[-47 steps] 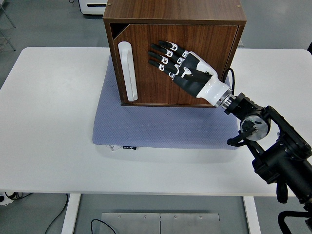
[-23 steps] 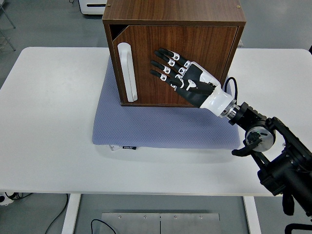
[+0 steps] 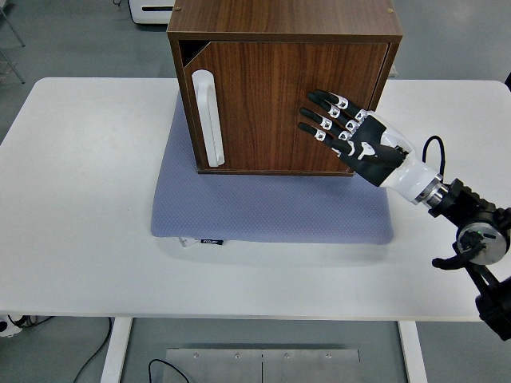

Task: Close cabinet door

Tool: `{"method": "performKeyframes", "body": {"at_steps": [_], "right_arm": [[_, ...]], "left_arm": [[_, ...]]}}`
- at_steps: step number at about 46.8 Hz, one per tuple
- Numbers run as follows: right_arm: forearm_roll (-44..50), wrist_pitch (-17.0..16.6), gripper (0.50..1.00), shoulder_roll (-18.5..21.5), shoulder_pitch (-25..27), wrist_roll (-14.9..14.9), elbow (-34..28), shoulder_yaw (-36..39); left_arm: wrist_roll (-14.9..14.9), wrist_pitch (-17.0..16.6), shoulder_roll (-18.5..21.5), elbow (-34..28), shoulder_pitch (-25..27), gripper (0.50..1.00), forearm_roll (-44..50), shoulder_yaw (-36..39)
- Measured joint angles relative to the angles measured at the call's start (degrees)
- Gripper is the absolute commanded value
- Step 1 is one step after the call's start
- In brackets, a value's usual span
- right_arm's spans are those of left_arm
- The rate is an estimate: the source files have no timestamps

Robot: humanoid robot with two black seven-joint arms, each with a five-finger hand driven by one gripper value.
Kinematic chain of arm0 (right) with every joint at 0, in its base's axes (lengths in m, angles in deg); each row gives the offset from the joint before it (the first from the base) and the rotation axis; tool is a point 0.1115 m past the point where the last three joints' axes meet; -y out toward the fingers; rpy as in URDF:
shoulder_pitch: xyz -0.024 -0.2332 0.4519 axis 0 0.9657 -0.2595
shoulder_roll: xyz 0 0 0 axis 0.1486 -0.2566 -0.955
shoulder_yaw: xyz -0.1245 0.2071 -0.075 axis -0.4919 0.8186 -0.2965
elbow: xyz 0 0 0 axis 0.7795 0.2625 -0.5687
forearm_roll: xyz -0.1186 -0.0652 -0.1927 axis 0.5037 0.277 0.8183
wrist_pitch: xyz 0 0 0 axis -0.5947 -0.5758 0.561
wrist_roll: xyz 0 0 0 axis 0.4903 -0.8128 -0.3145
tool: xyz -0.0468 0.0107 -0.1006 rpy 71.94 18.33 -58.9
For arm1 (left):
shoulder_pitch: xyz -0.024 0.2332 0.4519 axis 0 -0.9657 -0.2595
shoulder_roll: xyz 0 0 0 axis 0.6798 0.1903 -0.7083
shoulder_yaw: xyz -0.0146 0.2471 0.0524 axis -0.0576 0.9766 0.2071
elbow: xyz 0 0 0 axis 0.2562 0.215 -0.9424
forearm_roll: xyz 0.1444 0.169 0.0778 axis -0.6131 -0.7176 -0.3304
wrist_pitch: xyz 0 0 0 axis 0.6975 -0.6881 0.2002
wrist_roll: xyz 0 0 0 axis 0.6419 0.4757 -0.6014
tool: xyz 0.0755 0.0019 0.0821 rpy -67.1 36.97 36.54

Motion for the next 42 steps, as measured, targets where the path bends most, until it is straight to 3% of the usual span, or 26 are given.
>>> {"method": "performKeyframes", "body": {"at_steps": [18, 42], "right_arm": [[0.01, 0.0, 1.0, -4.57, 6.77, -0.03, 4.5, 3.43], [-1.38, 0.01, 1.0, -4.03, 15.52, 0.14, 4.47, 14.42]], "left_arm": [[0.01, 0.0, 0.0, 0.0, -0.03, 1.0, 0.01, 0.0], [0.0, 0.0, 0.0, 0.0, 0.0, 1.0, -0.01, 0.0]]}}
